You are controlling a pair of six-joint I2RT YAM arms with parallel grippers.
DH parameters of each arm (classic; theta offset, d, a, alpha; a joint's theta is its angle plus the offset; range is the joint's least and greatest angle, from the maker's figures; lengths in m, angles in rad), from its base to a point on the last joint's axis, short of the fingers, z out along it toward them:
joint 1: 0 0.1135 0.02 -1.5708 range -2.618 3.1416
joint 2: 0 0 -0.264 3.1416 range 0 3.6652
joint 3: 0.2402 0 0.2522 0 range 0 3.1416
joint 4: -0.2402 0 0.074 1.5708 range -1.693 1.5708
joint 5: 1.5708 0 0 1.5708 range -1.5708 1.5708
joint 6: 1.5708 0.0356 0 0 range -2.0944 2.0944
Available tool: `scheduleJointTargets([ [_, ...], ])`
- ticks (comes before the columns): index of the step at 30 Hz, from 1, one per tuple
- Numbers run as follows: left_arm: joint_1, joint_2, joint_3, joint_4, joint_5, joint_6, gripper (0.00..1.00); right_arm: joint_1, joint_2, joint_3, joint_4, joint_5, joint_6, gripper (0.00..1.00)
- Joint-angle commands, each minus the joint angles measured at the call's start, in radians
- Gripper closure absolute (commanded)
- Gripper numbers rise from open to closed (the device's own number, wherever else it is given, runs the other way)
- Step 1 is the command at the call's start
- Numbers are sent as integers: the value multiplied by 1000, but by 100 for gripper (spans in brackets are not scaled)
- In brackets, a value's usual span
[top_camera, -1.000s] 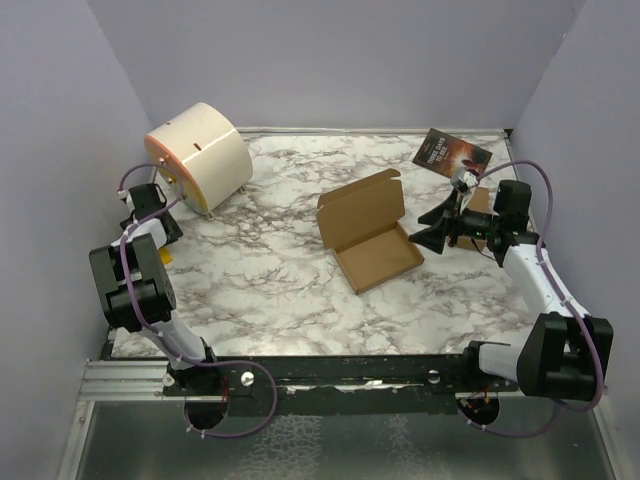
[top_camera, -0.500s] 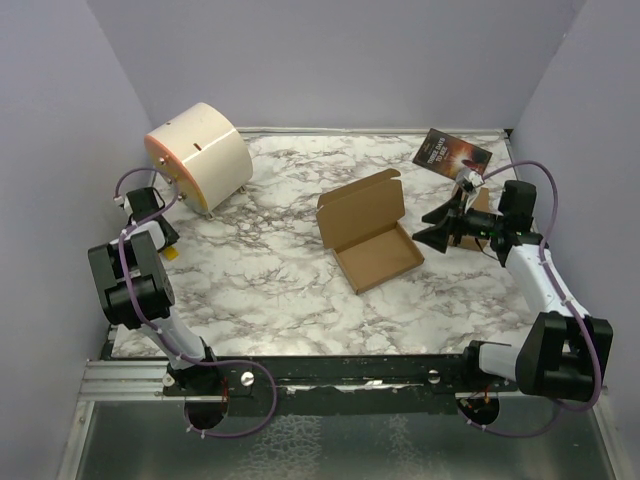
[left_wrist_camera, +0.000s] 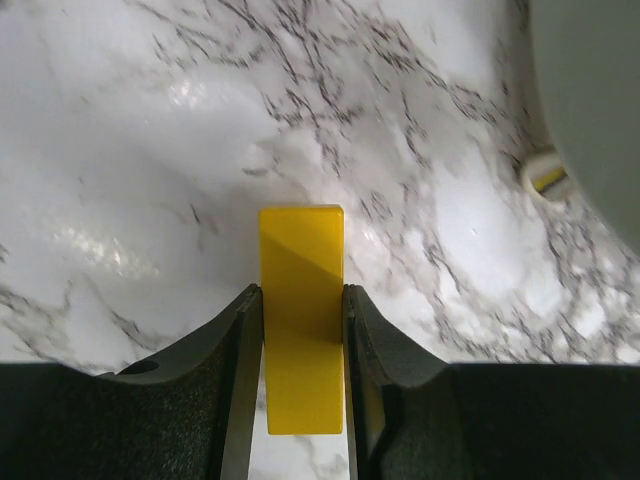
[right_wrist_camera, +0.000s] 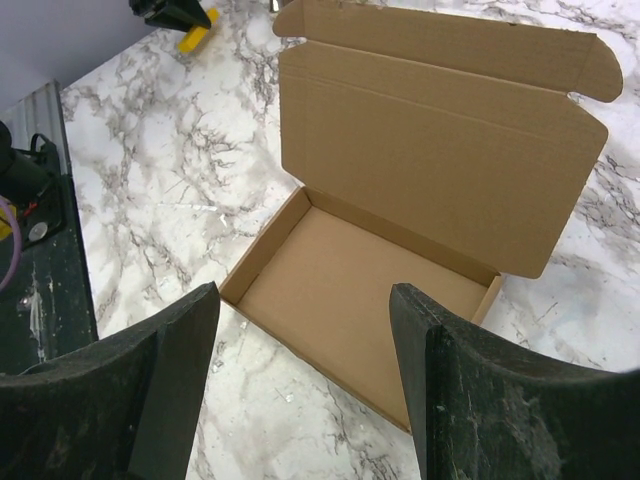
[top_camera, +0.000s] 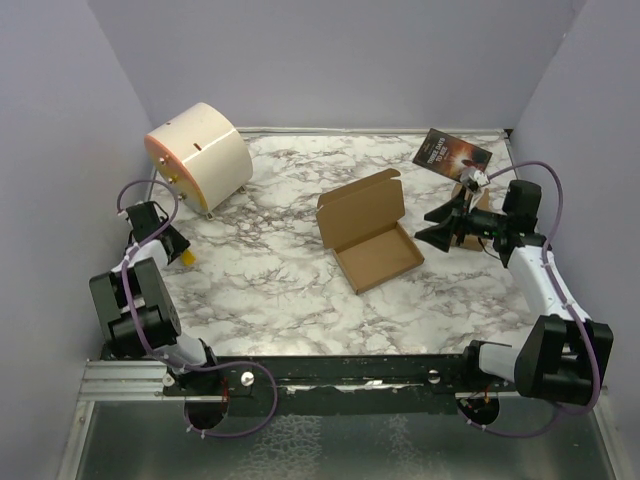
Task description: Fold the paper box
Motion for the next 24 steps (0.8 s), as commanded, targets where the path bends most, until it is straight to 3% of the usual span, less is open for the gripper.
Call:
scheduleJointTargets([
  [1, 0, -120, -74, 34, 239, -83, 100, -13, -28, -11, 53, -51, 36, 31],
  [9, -54, -384, -311, 189, 546, -185, 100, -17, -11, -13, 54, -65, 19, 31],
  [16, -279, -584, -429, 355, 654, -266, 100, -25, -8, -4, 24, -89, -36, 30],
  [20, -423, -674, -509, 605, 695, -398, 100, -36, -5, -4, 23, -98, -44, 30],
  [24, -583, -747, -605, 888, 599, -511, 100, -55, 6, -3, 23, -116, -43, 29],
])
